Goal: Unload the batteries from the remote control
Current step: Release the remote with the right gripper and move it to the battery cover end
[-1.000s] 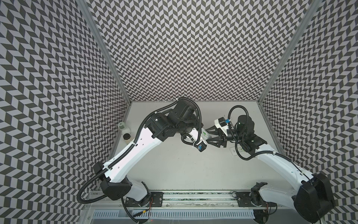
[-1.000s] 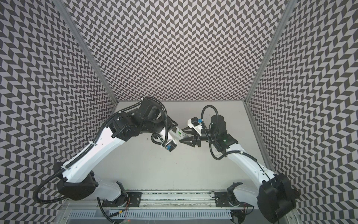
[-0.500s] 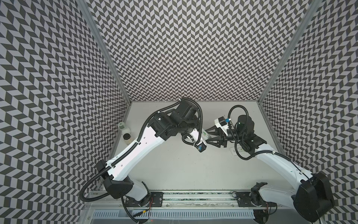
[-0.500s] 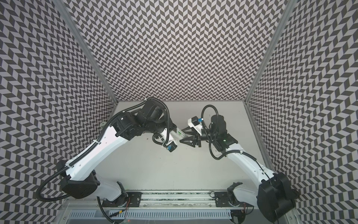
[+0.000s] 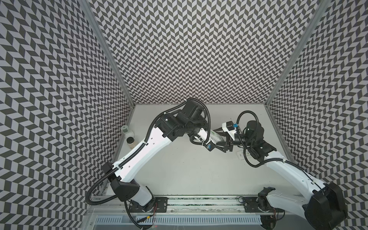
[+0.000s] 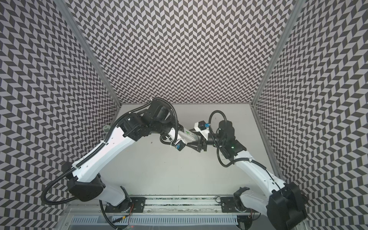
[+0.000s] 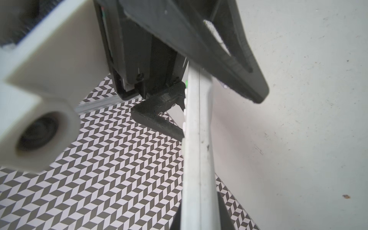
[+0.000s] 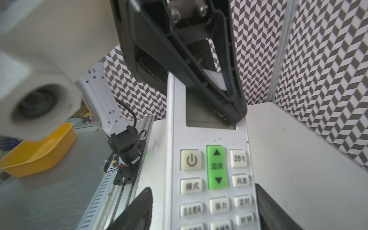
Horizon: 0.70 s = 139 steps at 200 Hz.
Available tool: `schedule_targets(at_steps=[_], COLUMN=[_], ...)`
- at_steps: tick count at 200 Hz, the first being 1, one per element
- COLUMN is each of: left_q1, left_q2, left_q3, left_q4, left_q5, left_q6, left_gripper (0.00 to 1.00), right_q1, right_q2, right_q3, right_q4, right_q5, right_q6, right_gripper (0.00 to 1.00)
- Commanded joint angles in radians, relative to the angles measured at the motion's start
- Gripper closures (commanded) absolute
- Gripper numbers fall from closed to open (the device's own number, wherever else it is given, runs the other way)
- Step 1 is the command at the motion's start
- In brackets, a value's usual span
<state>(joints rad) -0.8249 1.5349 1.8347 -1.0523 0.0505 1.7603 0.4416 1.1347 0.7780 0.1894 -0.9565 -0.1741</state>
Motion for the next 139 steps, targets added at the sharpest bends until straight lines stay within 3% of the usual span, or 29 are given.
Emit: schedule_targets(at_steps=[1, 43, 83, 139], left_q1=[0.052, 0.121, 0.193, 0.230], left_q2=[-0.011, -0.016, -0.024, -0.063], left_q3=[0.018, -0.026, -0.113, -0.299], left_q4=[0.060, 0.060, 0.054, 0.207], left_q5=[-0.026, 0.000, 0.061, 0.188], left_q6=[-0.051, -0.218, -0.524, -1.022], left_gripper=[0.98, 1.00, 1.00, 1.00], right_q1=[-0.009, -0.025, -0.035, -0.041], right_q2=[-0.052, -0.107, -0.175, -0.149], right_q3=[-0.009, 0.010, -0.008, -0.068], right_q4=[0.050, 0.032, 0.073, 0.259], right_q5=[0.074, 0.196, 0.327, 0.414], right_q6=[-0.041, -0.062, -0.068, 0.092], right_gripper=[0.25, 0.25, 0.24, 0.19])
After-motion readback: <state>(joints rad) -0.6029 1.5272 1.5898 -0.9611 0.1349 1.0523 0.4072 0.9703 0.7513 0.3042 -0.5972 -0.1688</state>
